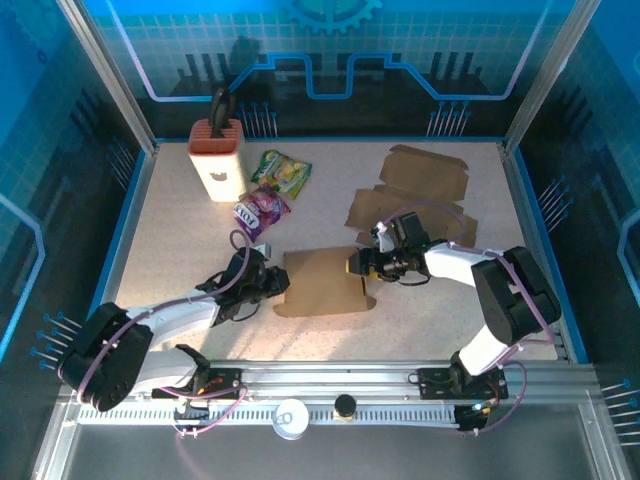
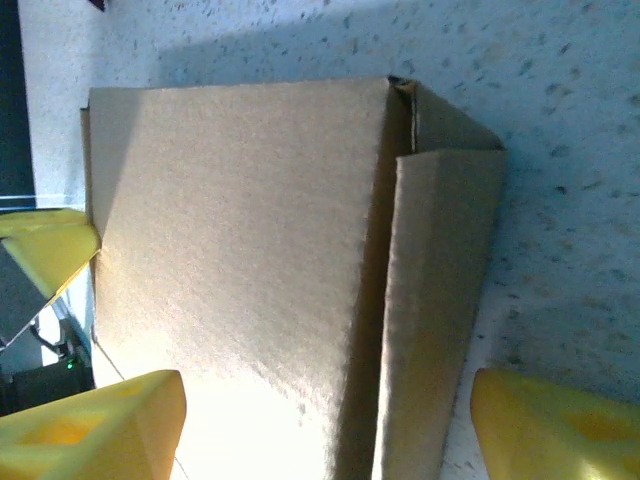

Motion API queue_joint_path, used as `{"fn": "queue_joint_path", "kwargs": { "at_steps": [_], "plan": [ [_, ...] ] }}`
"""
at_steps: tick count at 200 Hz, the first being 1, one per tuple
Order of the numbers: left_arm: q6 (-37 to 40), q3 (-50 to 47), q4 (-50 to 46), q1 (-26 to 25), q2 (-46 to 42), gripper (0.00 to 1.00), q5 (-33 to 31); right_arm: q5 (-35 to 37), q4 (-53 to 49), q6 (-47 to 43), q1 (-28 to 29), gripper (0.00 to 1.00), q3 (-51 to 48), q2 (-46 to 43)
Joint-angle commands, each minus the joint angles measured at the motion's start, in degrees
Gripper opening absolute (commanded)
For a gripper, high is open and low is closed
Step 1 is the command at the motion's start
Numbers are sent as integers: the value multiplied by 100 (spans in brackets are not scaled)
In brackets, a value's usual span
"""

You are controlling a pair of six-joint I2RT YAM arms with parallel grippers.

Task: Fold the paper box

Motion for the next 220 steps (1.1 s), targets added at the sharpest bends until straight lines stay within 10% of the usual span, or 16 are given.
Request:
{"fn": "queue_joint_path", "kwargs": {
  "at_steps": [1,87,141,190,220],
  "plan": [
    [-99,-414,-259,219,139,12,67,-596,495,136,-51,76,-160,138],
    [-258,-613,300,673,561,5,564,-1269,2320,1338,239,74,-491,304],
    [-113,-402,73,681,425,6,572,-1262,4032,2617,312,49,-825,457],
    [611,215,-1137,502,-704,50,195,-1180,3873,3089,189,40,-825,79],
    [1997,750,-1769,-541,-1837,63,-941,-1397,3977,3643,-11,35,-823,-53]
  ]
}}
